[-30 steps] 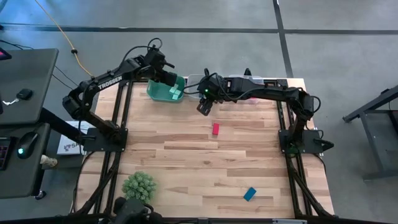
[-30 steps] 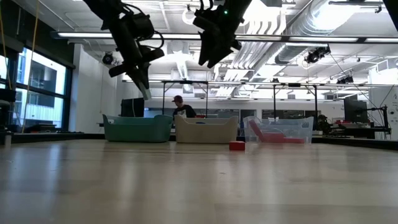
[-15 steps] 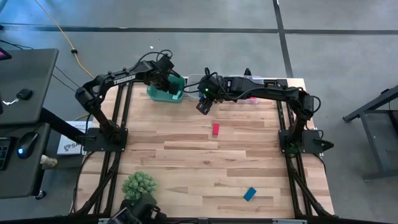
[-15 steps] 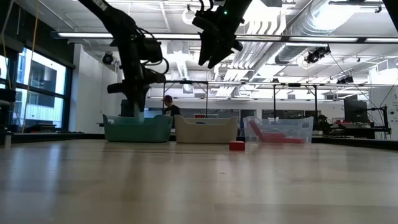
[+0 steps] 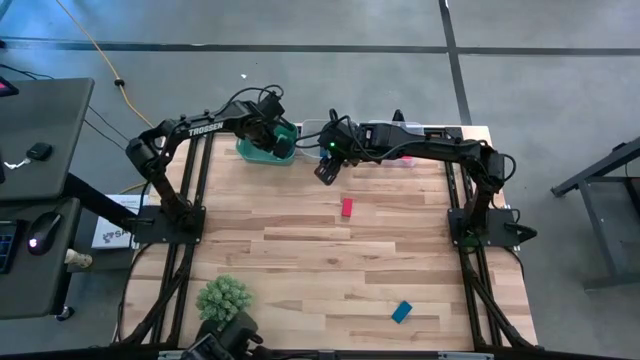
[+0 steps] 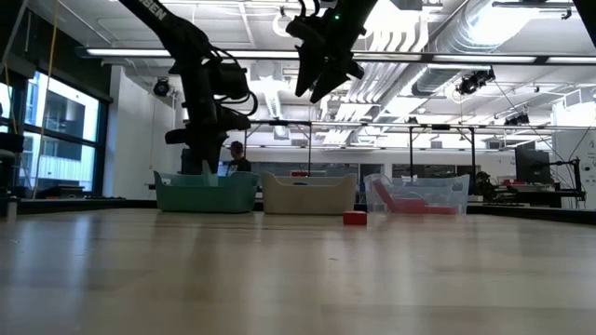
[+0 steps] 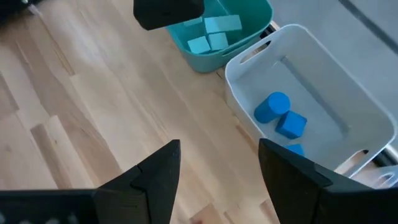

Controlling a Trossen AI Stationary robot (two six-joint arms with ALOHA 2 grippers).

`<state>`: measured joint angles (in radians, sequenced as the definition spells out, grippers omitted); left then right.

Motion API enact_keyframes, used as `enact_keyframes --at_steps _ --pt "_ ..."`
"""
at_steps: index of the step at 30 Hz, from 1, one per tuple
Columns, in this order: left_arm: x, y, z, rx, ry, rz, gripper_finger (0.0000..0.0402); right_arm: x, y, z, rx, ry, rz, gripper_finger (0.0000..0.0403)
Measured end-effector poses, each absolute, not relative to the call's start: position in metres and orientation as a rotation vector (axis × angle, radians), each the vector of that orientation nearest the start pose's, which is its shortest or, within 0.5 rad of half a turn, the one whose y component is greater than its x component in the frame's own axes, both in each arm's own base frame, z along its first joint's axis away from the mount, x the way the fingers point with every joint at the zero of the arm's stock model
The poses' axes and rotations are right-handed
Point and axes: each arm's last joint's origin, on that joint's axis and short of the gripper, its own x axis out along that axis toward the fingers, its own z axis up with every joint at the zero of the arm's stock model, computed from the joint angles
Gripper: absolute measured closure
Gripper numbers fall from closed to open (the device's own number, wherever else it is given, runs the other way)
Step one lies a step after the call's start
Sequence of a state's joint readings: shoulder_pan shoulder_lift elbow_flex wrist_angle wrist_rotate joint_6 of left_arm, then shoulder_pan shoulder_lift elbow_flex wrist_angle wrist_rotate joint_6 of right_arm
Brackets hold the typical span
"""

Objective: Sort & place blocks by color
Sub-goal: Put the light blue block into the green bin, then put the red block into the transparent bin

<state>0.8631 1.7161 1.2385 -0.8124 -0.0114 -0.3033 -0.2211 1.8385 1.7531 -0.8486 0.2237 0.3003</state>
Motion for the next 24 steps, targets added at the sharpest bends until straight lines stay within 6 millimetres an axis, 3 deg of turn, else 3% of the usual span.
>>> enact_keyframes --at_steps 6,16,24 --pt "0.214 0.250 0.211 -0.784 1.130 0.898 0.0401 0.385 -0.090 0.319 0.398 0.872 -0.504 0.0197" --pt "0.217 0.252 0.193 -0.812 1.207 0.877 0.0398 0.386 -0.089 0.319 0.450 0.868 -0.492 0.0197" --pt "0.217 0.252 0.193 -0.750 1.233 0.826 0.0364 0.380 -0.084 0.314 0.601 0.934 -0.516 0.0197"
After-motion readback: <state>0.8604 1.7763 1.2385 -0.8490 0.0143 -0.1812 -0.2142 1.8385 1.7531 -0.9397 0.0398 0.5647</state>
